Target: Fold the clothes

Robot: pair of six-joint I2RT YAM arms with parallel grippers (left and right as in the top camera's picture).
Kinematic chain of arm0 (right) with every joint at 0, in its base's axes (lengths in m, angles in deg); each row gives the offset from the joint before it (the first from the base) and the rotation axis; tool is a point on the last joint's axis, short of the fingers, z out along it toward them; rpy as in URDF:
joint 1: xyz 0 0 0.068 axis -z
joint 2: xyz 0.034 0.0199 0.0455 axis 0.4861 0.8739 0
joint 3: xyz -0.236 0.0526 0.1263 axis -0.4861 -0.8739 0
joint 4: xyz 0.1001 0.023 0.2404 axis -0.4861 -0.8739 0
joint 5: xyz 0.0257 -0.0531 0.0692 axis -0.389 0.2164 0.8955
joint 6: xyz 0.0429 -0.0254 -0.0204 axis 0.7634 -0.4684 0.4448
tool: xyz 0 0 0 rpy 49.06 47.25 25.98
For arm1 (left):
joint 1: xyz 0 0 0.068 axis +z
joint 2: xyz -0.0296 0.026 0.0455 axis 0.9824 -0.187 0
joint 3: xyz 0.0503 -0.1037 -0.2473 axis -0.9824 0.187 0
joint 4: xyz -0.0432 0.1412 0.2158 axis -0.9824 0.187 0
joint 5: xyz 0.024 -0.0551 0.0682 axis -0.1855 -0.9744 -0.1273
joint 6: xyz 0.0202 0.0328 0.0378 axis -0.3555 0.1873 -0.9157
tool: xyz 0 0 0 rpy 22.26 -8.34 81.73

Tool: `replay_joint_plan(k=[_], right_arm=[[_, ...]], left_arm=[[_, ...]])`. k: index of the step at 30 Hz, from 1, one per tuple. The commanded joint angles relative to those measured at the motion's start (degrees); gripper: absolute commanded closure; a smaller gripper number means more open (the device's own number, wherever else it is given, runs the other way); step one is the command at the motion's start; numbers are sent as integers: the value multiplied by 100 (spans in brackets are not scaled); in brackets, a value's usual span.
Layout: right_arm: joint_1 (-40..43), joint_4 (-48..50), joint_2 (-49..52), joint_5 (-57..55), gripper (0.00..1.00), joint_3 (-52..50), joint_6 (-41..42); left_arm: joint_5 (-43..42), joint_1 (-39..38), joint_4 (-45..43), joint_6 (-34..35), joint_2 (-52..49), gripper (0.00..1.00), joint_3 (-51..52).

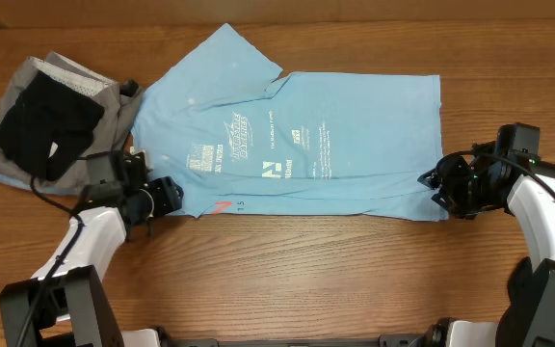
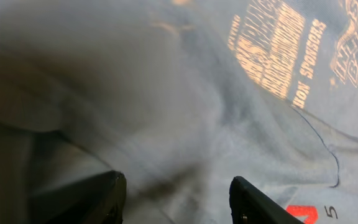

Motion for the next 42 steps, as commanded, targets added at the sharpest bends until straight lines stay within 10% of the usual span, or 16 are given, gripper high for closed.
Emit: replay_joint_plan(k=[1,11,13,15,17,35,42], right_arm=[[4,22,22,-33,48,76,-17],[4,-20,22,-31,48,76,-15],[4,-22,22,-31,48,76,-15],[4,-48,22,-28,48,76,-15],[4,-129,22,-9,48,76,-15],[4,-538,22,-15,44,76,90],[4,-623,22,-17,43,76,90]], left_arm=[[-39,-184,-109,37,-9,44,101],[66,-284,-190,37,-17,88,101],[66,-284,-160,37,-17,85,101],[70,-284,13,35,-17,50,101],[90,-284,149,37,-17,37,101],[-258,-284,247,925,-17,33,85],[-284,-304,264,1303,-20,53,87]])
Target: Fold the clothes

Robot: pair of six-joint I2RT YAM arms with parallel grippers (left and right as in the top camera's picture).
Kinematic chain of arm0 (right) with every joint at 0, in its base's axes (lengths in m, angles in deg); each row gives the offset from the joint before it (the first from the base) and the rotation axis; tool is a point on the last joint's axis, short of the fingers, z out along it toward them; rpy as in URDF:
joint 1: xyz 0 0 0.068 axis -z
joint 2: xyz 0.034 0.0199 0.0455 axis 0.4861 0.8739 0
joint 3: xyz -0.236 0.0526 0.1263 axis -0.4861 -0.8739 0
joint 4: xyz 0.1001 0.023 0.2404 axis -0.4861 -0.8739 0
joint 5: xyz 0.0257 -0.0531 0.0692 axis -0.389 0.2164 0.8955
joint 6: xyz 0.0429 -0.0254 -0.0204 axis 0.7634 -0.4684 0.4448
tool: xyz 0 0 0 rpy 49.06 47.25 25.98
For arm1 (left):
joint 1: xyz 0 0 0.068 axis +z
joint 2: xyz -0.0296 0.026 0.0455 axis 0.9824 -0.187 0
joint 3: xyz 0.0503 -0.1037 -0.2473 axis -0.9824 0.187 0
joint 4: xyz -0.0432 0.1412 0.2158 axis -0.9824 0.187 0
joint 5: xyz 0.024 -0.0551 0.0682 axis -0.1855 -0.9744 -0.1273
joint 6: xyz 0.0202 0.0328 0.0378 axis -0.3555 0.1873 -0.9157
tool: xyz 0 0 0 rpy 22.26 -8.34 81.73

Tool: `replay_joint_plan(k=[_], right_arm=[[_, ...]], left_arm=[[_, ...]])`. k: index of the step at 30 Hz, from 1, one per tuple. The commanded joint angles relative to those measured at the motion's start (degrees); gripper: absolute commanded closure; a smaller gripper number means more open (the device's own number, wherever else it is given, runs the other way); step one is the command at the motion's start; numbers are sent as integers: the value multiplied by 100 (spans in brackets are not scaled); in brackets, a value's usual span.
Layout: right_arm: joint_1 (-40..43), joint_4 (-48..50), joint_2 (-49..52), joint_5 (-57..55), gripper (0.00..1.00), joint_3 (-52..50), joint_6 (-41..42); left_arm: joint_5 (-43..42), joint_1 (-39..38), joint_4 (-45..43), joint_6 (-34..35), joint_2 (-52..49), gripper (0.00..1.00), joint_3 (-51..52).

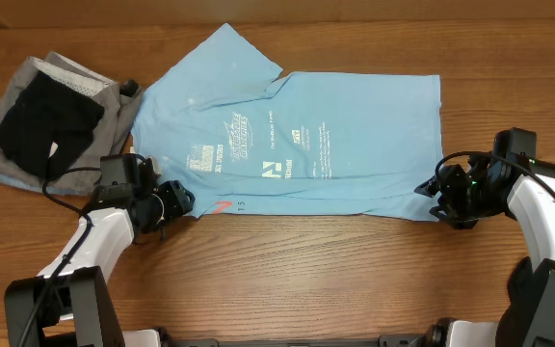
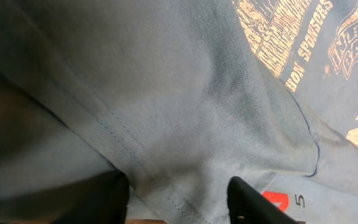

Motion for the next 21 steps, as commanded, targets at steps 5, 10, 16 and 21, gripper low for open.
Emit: replay_joint_plan(k=[5,10,16,21], right_arm=[[4,20,20,-20,43,76,2],[4,28,20,-33,43,76,2],[4,31,20,-35,43,76,2],[4,31,20,-35,43,76,2]], left_arm=[[-107,-229,-35,369,-85,70,22],[-343,-348,-188,466,-105,91,7],[-927,-249,-129,459,-103,96,-334],[-946,-170,37,433,-105,96,-1045]])
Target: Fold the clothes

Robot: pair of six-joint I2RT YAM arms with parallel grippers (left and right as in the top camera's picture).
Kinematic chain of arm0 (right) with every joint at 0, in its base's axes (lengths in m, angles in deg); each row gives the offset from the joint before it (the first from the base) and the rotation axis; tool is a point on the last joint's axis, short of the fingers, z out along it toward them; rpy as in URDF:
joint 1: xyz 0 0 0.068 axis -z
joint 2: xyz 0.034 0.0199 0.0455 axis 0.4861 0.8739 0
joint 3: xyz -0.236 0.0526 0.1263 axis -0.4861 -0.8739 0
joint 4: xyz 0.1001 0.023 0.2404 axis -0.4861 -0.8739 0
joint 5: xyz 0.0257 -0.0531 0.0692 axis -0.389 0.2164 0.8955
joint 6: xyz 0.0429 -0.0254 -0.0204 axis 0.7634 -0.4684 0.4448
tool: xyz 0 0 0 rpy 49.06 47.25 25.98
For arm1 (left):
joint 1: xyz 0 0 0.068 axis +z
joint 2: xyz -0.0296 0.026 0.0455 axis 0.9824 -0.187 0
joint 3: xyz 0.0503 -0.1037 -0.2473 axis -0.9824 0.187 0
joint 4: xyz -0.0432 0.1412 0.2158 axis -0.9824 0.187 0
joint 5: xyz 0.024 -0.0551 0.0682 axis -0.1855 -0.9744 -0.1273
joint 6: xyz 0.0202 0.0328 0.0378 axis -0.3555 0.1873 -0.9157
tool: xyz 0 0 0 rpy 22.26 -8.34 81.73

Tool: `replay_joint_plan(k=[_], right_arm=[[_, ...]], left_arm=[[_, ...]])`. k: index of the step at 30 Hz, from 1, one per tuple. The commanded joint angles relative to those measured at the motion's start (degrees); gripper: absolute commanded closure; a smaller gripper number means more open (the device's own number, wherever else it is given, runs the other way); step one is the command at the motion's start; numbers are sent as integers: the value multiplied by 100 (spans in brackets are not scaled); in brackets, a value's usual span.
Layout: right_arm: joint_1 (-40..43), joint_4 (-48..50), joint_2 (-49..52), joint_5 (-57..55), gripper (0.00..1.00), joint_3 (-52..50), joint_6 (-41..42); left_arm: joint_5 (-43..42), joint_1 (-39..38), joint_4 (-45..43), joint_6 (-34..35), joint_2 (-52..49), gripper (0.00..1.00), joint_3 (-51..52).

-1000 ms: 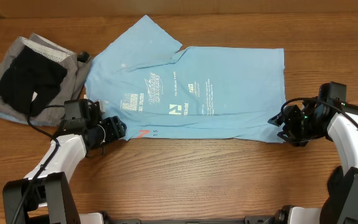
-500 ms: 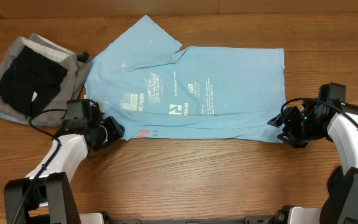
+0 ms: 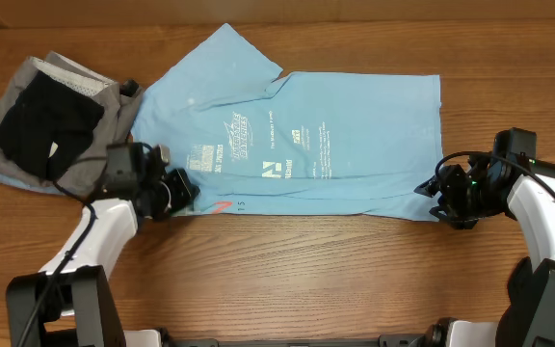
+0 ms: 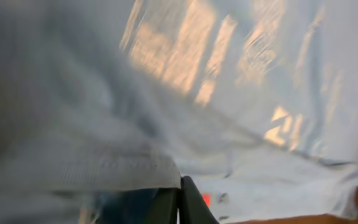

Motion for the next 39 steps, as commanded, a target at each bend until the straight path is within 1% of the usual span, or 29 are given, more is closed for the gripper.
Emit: replay_joint_plan(k=[1,7,14,15,17,19,20,21,23,26,29,32,35,39], right_arm=[[4,28,20,-37,43,76,0],[4,31,20,-37,43,76,0],[4,66,20,-37,43,76,2],[4,76,20,-37,43,76,2],[4,74,20,-37,43,76,2],[4,72,20,-37,43,76,2],[4,70,20,-37,43,76,2],[4,72,20,-37,43,76,2],[4,72,20,-37,43,76,2],[4,72,20,-39,43,76,0],[4,74,20,-37,43,76,2],[4,74,20,-42,43,76,0],[4,74,20,-70,43,76,0],[4,68,20,-238,43,76,0]], left_arm=[[-234,72,-13,9,-39,96,-691],[122,70,-83,13,-39,96,-1134],[424,9,-505,11,-46,96,-1139],[452,-15,-584,11,-48,93,-1139],[509,-48,-538,11,-48,77,-1139],[511,-66,-354,11,-50,73,-1139],[511,-66,-234,9,-50,68,-1139],[514,-63,-55,-13,-50,65,-1139],[564,-63,321,-238,-50,63,-1139],[863,-66,837,-474,-52,62,-1034],[874,-66,809,-723,-76,62,-876],[868,-129,549,-723,-273,60,-772],[852,-243,155,-743,-695,60,-752],[490,-358,-391,-739,-1292,64,-754]])
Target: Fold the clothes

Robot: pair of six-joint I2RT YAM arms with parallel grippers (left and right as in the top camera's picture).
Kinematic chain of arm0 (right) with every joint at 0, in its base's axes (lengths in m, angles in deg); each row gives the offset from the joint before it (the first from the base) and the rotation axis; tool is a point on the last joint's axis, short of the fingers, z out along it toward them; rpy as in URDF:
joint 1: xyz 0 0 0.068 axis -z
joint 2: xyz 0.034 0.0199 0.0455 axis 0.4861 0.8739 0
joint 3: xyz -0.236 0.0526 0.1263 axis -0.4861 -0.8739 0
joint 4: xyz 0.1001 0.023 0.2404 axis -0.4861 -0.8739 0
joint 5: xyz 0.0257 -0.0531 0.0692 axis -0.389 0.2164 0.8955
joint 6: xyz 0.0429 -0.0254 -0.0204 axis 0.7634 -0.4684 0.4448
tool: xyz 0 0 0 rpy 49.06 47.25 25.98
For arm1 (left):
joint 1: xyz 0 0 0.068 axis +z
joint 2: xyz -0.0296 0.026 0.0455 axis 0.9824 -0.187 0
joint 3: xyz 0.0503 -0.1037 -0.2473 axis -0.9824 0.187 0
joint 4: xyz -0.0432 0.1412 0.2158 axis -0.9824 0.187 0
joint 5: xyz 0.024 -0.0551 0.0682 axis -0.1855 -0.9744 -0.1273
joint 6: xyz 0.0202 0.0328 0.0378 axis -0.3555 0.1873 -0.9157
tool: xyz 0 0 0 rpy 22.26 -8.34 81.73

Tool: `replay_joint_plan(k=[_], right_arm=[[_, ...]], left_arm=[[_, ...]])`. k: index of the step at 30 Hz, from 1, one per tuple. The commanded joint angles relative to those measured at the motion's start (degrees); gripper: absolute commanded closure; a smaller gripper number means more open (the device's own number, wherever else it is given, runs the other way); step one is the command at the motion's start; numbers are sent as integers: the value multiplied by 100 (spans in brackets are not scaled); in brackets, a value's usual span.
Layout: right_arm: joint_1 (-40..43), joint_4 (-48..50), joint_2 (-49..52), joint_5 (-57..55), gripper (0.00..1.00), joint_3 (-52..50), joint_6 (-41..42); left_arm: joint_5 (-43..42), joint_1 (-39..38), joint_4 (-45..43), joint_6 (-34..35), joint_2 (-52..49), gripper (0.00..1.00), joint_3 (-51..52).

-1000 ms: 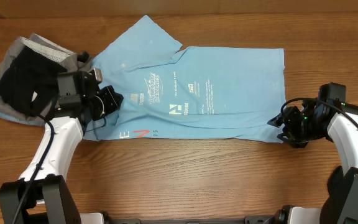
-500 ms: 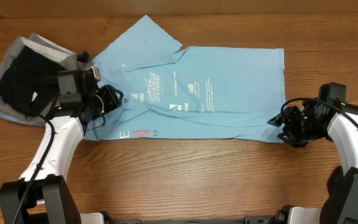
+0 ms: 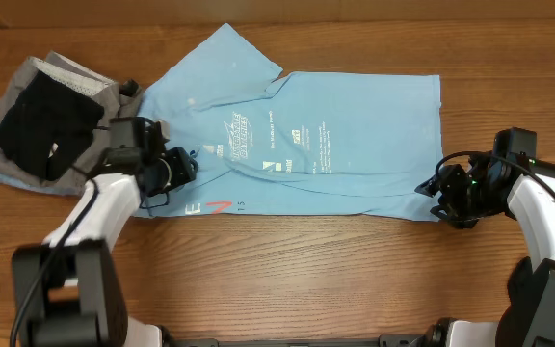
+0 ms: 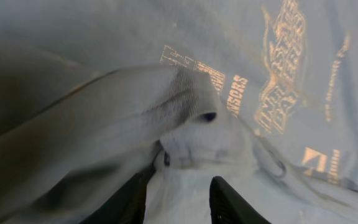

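Note:
A light blue T-shirt lies flat, print up, across the table. My left gripper is at its lower left part, where the cloth is pushed into a raised fold. In the left wrist view my left gripper is partly open. Its fingers are apart over flat cloth, with the bunched fold just ahead of the tips. My right gripper sits at the shirt's lower right corner, which is drawn in at its fingers.
A pile of grey and black clothes lies at the far left, close to my left arm. Bare wooden table runs along the front edge, below the shirt's hem.
My left gripper was shut on the shirt's lower left edge. It now sits a little farther up with its fingers apart. The cloth there is bunched into a fold, and more of the lower layer shows.
My left gripper stood open at the shirt's lower left edge, then open farther onto the cloth, then shut on it. It has carried the cloth slightly up and now stands partly open. My right gripper moved slightly onto the lower right corner and has stayed there.

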Motion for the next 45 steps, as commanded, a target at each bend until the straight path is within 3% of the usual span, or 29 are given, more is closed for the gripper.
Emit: replay_joint_plan(k=[1,4,11,24,31,35,40,42,45], right_arm=[[4,22,20,-173,43,76,-2],[4,7,20,-179,43,76,-2],[4,9,20,-179,43,76,-2],[4,9,20,-179,43,76,-2],[4,35,20,-179,43,76,0],[4,79,20,-181,43,76,0],[4,79,20,-179,43,76,0],[4,76,20,-179,43,76,0],[4,72,20,-179,43,76,0]], left_arm=[[-284,-103,-319,-138,-481,64,94],[-295,-103,-538,11,-568,66,94],[-446,-101,-560,4,-431,96,15],[-557,-103,-192,0,245,96,-833],[-531,-131,-575,-149,146,96,-894],[-529,-258,-778,-258,-55,92,-894],[-509,-415,-973,-254,-417,79,-894],[-509,-413,-955,-258,-474,67,-894],[-507,-308,-728,-308,-417,62,-916]])
